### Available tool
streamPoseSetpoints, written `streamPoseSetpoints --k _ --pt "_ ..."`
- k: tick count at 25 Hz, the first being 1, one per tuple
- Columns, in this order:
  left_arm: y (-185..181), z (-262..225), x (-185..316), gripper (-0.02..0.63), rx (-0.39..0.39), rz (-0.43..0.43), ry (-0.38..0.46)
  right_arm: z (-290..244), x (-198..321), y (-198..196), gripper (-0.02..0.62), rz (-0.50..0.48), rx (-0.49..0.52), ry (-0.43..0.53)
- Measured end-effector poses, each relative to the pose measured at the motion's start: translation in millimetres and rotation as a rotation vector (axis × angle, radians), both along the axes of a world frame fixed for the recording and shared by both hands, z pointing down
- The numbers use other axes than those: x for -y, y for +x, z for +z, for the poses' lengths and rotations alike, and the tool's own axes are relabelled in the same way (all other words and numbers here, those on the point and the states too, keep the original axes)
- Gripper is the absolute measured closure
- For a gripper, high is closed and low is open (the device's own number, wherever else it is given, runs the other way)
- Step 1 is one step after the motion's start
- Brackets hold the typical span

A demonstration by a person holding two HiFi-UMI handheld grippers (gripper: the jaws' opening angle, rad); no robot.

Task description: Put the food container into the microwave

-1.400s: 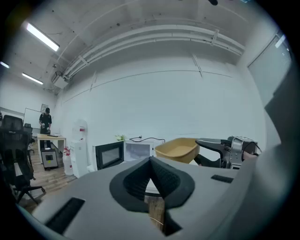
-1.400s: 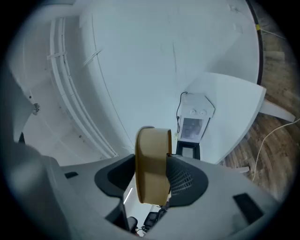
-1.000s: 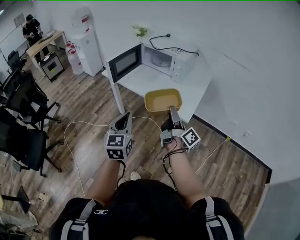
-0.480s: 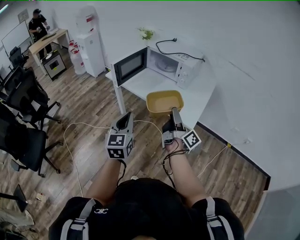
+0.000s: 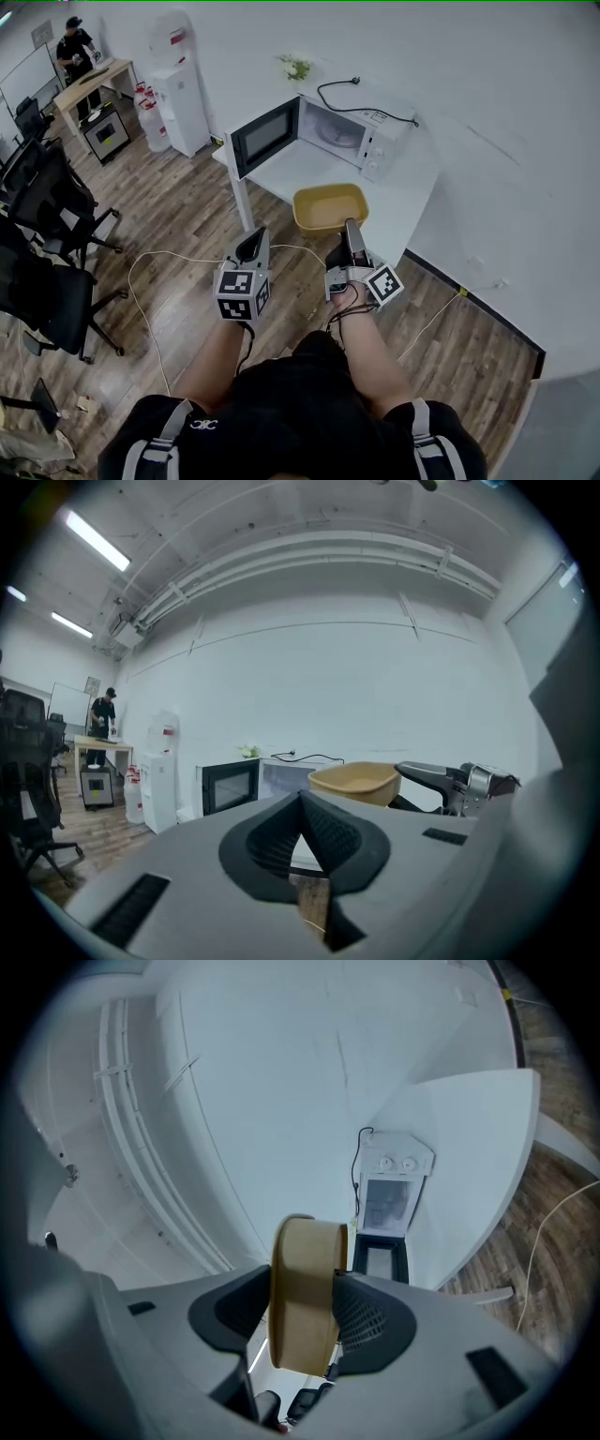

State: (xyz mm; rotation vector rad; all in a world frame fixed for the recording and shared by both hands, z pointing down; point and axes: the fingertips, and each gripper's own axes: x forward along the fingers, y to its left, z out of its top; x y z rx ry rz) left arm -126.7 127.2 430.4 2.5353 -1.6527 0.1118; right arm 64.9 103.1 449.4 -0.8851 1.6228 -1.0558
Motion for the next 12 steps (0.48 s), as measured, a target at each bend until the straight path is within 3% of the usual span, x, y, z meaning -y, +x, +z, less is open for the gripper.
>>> streamPoseSetpoints --k 12 --pt "5.1 9.8 66.3 0.592 0.041 0.03 -0.008 9.4 64.1 -0.9 0.379 0.011 0.011 0.009"
